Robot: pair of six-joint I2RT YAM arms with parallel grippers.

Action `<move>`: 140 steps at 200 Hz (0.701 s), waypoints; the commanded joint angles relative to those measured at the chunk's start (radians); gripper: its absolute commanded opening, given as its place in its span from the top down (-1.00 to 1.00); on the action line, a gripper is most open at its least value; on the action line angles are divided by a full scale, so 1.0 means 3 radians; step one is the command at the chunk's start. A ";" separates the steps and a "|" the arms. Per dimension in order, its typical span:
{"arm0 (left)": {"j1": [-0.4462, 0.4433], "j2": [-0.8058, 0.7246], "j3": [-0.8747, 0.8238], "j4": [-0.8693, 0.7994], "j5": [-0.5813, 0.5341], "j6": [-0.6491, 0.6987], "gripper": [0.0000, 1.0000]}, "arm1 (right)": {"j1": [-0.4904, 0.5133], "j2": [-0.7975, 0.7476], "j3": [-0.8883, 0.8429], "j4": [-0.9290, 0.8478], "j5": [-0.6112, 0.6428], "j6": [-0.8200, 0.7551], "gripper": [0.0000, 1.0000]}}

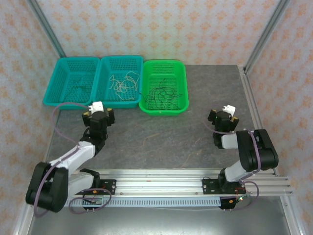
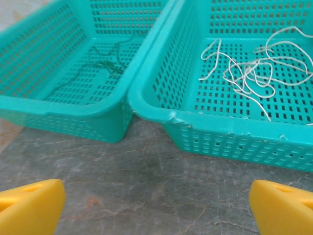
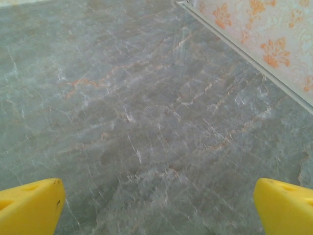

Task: Untangle the cables

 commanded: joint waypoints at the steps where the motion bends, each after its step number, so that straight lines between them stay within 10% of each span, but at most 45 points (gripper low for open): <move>1: 0.0188 0.0421 0.0024 0.0723 0.0380 0.0220 -0.94 | -0.0028 -0.0063 0.0049 0.0200 0.0064 0.0042 -0.98; 27: 0.0550 0.1035 0.0137 0.1029 0.1014 0.0070 -0.89 | -0.0029 -0.0042 0.0092 0.0147 -0.0022 0.0004 -0.98; 140: 0.0413 0.1081 0.0121 0.1077 0.0828 0.0170 -1.00 | -0.0029 -0.0026 0.0100 0.0154 -0.0060 -0.0017 -0.98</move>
